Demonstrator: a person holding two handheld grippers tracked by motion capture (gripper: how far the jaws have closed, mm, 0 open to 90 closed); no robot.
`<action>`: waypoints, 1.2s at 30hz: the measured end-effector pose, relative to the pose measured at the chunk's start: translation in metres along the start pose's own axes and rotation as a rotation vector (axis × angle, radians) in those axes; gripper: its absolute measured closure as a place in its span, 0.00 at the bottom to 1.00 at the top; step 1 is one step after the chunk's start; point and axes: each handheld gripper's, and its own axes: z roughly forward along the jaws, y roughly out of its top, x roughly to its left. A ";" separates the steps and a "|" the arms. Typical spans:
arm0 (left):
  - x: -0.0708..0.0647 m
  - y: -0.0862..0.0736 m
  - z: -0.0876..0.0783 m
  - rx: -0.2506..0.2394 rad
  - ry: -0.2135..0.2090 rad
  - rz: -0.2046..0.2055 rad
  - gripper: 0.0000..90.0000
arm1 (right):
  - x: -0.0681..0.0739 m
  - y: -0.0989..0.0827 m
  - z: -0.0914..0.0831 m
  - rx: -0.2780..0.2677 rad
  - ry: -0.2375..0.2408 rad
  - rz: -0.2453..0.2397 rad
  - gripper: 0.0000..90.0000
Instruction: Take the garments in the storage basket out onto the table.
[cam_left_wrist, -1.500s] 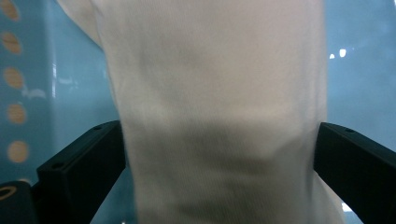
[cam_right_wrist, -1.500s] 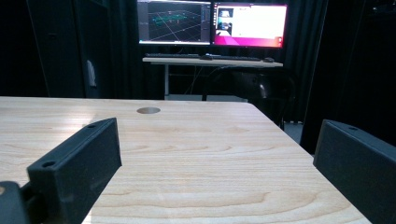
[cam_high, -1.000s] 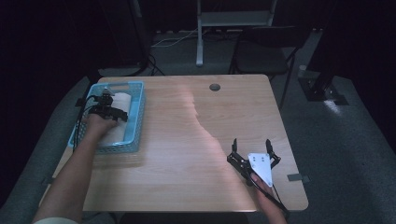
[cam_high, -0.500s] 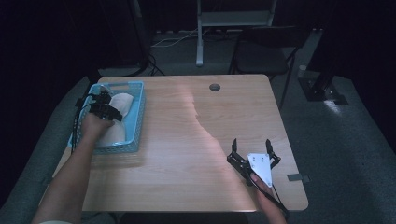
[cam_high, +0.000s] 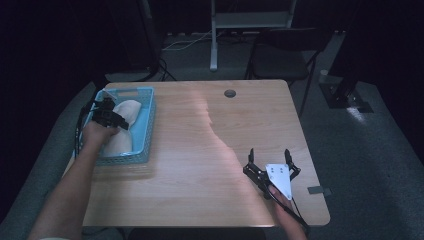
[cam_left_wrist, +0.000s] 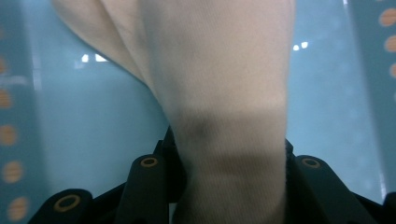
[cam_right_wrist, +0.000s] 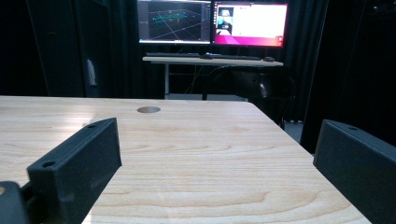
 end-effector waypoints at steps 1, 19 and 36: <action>0.000 0.000 -0.001 0.002 0.002 0.004 0.71 | 0.000 0.000 0.000 -0.001 0.000 0.000 0.00; 0.000 -0.007 -0.041 -0.092 -0.083 -0.020 0.71 | 0.000 0.000 0.000 -0.002 -0.001 -0.007 0.00; 0.004 -0.015 -0.080 -0.155 -0.117 -0.052 0.71 | 0.001 0.000 0.000 -0.004 -0.004 -0.009 0.00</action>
